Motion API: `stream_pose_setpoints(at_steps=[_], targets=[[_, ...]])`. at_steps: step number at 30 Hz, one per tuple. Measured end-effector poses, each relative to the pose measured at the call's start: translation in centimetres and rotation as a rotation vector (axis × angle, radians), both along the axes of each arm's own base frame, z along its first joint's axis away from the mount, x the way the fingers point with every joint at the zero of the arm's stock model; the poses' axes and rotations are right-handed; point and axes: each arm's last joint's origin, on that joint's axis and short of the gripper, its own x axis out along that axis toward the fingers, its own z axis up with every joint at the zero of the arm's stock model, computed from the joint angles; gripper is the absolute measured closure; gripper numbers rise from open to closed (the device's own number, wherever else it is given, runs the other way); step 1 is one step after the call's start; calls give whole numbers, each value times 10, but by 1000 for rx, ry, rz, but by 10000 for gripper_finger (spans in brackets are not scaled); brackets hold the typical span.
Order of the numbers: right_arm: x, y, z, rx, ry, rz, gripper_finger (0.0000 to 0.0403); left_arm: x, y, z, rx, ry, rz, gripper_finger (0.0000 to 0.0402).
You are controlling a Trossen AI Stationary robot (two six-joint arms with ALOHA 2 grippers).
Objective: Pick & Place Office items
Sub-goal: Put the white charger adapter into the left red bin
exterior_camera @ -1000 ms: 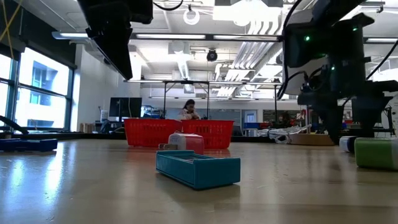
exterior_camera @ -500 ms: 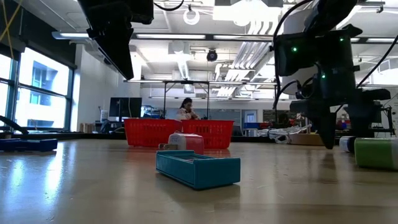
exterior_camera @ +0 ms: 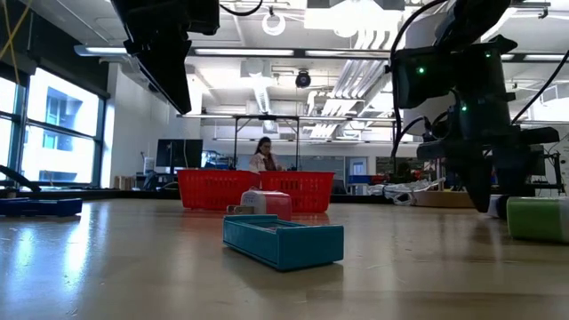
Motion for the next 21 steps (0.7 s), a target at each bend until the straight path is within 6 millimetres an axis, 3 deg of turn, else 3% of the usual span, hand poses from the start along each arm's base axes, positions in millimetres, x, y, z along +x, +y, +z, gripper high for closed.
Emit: stream_pose_setpoints(at_steps=[12, 21], targets=[[4, -1, -2, -11, -16, 119, 285, 0, 0, 0, -2, -1, 3, 229], [18, -4, -15, -35, -44, 262, 285, 0, 0, 0, -2, -1, 2, 229]])
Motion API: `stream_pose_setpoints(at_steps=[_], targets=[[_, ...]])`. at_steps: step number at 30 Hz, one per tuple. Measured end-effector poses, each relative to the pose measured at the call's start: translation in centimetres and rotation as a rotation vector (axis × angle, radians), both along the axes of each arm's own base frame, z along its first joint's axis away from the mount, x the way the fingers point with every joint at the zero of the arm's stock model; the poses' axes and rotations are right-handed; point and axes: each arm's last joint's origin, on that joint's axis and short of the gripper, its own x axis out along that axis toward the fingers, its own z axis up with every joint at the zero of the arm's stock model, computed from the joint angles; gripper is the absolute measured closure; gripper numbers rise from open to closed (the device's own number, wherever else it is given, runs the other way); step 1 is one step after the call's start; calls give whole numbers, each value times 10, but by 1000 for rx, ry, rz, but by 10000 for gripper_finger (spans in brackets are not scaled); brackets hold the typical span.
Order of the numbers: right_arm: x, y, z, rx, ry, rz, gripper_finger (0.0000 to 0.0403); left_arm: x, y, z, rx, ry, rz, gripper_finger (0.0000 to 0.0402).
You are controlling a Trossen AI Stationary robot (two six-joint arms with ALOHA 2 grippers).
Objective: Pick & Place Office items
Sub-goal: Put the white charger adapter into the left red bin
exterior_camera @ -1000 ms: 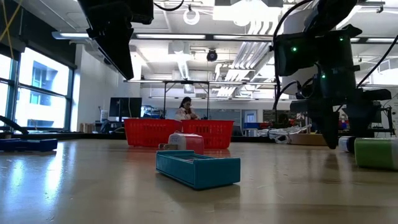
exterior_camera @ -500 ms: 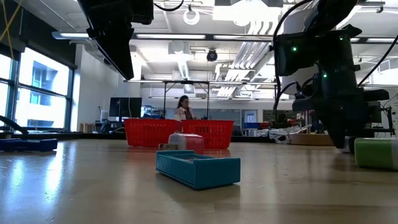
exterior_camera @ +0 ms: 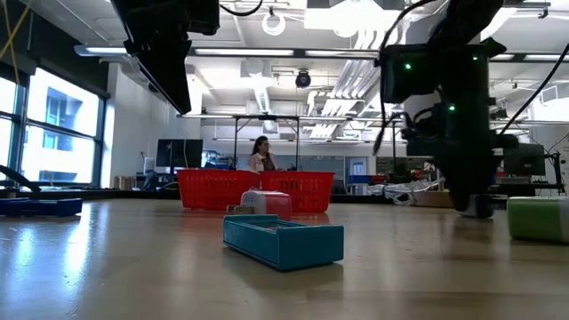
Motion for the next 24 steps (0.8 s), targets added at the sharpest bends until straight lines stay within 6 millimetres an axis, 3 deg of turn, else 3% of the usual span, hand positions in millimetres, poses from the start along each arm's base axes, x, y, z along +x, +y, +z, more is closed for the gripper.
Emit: stream_pose_setpoints(at_steps=[4, 16, 24], targets=[[6, 3, 0, -99, -60, 74, 289, 0, 0, 0, 11, -1, 1, 229], [19, 25, 44, -215, -368, 286, 292, 4, 2, 3, 131, -29, -36, 229], [40, 42, 60, -273, -621, 488, 292, 17, -4, 11, 229, -116, -207, 229]])
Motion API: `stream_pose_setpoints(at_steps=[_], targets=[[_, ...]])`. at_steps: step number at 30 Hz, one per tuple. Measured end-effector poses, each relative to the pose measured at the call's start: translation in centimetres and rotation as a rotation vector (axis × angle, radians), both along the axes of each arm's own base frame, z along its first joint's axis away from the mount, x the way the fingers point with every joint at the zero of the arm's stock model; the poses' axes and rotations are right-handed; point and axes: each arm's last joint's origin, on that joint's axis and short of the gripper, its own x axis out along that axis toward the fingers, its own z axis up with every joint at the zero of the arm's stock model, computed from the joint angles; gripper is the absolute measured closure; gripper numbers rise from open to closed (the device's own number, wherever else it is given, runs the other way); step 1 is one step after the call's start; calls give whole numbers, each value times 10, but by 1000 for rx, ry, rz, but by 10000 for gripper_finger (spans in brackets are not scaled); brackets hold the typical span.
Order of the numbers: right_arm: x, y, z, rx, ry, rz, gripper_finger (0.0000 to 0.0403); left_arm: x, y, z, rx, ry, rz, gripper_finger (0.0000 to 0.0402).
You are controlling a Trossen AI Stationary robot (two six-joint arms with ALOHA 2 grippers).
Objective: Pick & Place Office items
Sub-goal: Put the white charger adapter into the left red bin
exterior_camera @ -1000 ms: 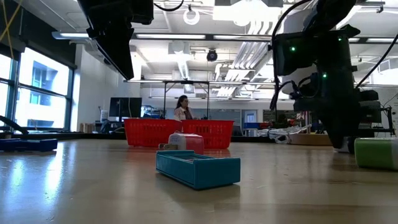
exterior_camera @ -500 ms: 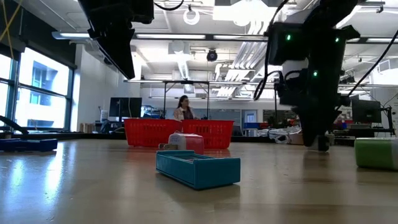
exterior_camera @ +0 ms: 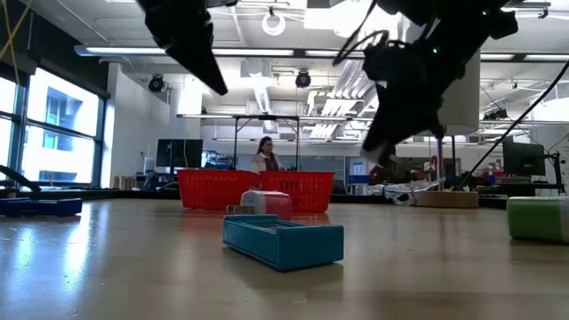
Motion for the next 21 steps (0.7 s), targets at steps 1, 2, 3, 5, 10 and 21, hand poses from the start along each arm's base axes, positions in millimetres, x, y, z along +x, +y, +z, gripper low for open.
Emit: stream_pose_setpoints(at_steps=[1, 2, 3, 5, 10, 21], targets=[[2, 2, 2, -10, -23, 22, 292, 1, 0, 1, 8, -9, -15, 229], [3, 3, 3, -21, -38, 43, 292, 3, -1, 2, 12, -21, -25, 229], [4, 5, 4, -35, -51, 65, 292, 4, -1, 3, 14, -35, -33, 229], [7, 8, 7, -68, -87, 112, 292, 7, -1, 5, 14, -67, -40, 229], [12, 16, 14, -141, -161, 179, 292, 22, -1, -6, 48, -123, -80, 229], [18, 22, 24, -202, -257, 256, 292, 53, 11, -42, 147, -144, -123, 229]])
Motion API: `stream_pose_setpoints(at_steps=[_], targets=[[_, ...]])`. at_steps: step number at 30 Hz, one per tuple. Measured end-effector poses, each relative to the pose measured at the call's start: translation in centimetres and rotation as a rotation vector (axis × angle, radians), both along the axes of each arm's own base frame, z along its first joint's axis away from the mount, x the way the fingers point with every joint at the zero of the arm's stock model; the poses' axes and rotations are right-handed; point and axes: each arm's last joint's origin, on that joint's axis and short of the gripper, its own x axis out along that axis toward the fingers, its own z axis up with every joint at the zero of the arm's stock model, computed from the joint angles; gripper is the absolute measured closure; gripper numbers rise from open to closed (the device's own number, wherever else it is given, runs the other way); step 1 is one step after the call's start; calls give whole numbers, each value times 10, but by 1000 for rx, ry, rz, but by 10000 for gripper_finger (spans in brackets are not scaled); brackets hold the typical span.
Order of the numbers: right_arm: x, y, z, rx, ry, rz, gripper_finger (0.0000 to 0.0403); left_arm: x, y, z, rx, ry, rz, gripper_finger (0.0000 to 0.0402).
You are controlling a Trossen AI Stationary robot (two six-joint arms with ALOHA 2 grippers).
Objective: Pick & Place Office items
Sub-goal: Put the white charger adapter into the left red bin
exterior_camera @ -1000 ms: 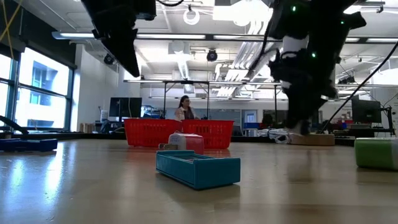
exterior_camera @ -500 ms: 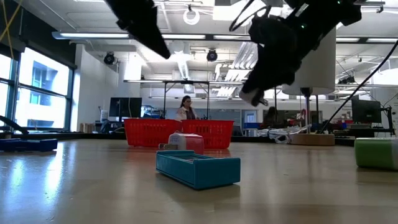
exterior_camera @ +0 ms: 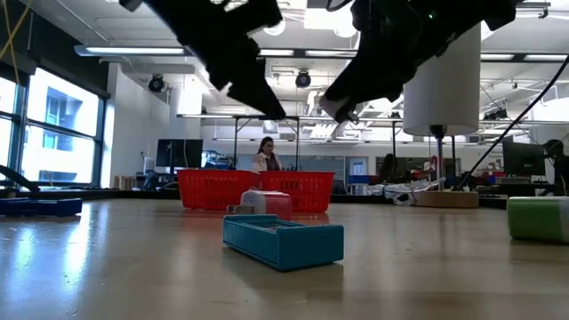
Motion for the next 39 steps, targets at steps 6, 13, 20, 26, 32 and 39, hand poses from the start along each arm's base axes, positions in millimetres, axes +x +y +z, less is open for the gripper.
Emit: stream_pose_setpoints(at_steps=[6, 13, 20, 26, 32, 39], targets=[[1, 0, 2, -11, -19, 13, 292, 12, 4, -18, 47, 40, -16, 229], [3, 1, 6, -34, -59, 30, 292, 22, 2, -25, 26, -22, -19, 229], [5, 1, 9, -72, -90, 52, 293, 22, -4, -17, -9, -67, -63, 229], [7, 1, 12, -103, -116, 71, 293, 7, -5, 2, -67, -47, -133, 229], [8, 2, 15, -131, -149, 84, 293, -10, 12, 24, -177, -24, -170, 229], [10, 2, 20, -157, -192, 100, 293, -15, 37, 29, -353, -80, -245, 229]])
